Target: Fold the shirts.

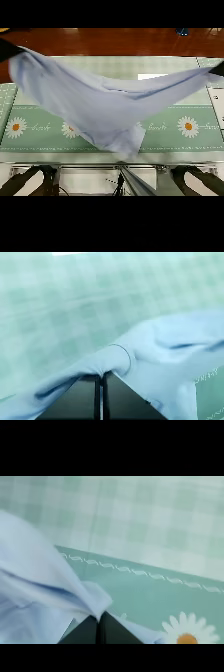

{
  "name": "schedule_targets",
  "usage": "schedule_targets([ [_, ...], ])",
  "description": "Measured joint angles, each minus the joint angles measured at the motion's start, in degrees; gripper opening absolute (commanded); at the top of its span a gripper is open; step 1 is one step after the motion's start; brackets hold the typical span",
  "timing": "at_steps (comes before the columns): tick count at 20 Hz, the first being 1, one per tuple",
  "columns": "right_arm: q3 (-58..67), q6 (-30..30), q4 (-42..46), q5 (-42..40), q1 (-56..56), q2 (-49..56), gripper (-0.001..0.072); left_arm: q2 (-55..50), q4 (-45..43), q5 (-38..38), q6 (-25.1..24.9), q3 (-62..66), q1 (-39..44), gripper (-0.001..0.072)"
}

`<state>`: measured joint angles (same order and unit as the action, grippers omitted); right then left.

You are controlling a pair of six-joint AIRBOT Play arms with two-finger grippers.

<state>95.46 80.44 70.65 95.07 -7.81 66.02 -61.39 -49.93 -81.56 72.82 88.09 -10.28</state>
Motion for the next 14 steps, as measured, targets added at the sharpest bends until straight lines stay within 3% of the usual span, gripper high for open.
schedule_targets([
  [4,-0.09,-1.18,-2.64,-7.96,1.64,13.9,0.0019,-13.49,0.74,5.49,-0.35,-1.18,3.1,0.0065],
  [5,-0.09,-1.36,-3.15,-9.55,1.79,16.72,0.0019,-16.83,0.72,5.7,0.15,-1.36,3.45,0.0124],
  [7,-0.09,-1.68,-3.61,-11.45,2.01,21.03,0.0019,-22.58,0.83,5.27,1.46,-1.46,3.91,0.0383],
  [8,-0.09,-2.1,-3.63,-12.02,2.08,22.58,0.0019,-24.96,0.76,4.87,2.27,-1.55,3.98,0.0414],
  [14,-0.09,-4.85,-3.69,-13.64,1.2,26.05,0.0019,-29.18,0.39,-0.52,5.57,-0.94,0.02,0.0414],
])
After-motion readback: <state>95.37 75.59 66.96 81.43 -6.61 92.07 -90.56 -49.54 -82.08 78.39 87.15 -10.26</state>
